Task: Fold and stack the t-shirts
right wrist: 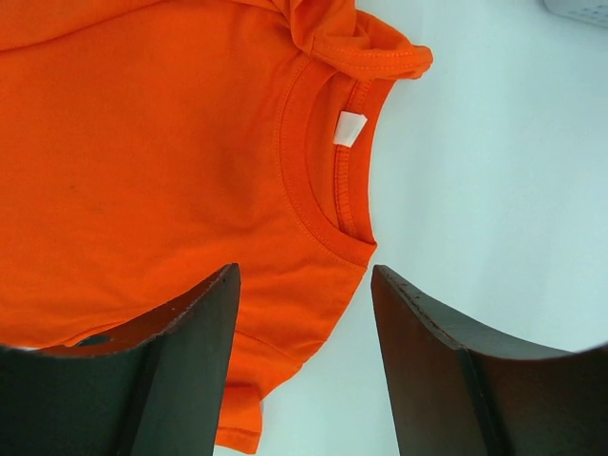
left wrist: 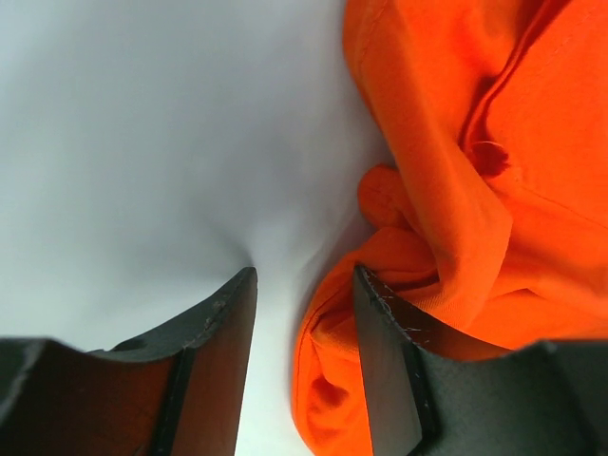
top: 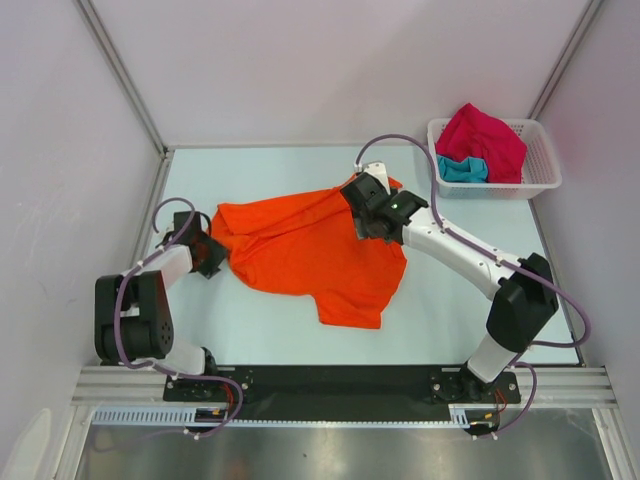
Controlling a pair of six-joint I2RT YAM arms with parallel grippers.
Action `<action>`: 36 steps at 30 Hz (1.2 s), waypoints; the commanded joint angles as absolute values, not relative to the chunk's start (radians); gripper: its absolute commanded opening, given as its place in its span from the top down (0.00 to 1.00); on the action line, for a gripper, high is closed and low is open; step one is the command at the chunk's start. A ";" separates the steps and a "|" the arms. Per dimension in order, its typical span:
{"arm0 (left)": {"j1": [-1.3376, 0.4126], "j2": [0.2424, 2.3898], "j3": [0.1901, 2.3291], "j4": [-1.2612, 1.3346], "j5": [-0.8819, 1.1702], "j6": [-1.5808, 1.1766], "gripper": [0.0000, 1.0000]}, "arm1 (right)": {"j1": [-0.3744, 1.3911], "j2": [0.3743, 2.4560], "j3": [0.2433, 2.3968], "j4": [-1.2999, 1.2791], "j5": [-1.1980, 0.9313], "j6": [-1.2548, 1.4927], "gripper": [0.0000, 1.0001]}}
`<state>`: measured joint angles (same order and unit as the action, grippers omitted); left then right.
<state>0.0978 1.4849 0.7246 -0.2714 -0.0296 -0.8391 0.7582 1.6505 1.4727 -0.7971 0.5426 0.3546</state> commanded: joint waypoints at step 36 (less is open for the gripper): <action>0.035 1.716 0.954 -0.218 0.031 -0.900 0.58 | 0.750 1.712 1.563 -0.808 0.589 0.301 0.40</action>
<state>0.0475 1.6924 0.9272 -0.2573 0.0074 -0.8764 0.7551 1.7100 1.5204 -0.8059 0.5667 0.3122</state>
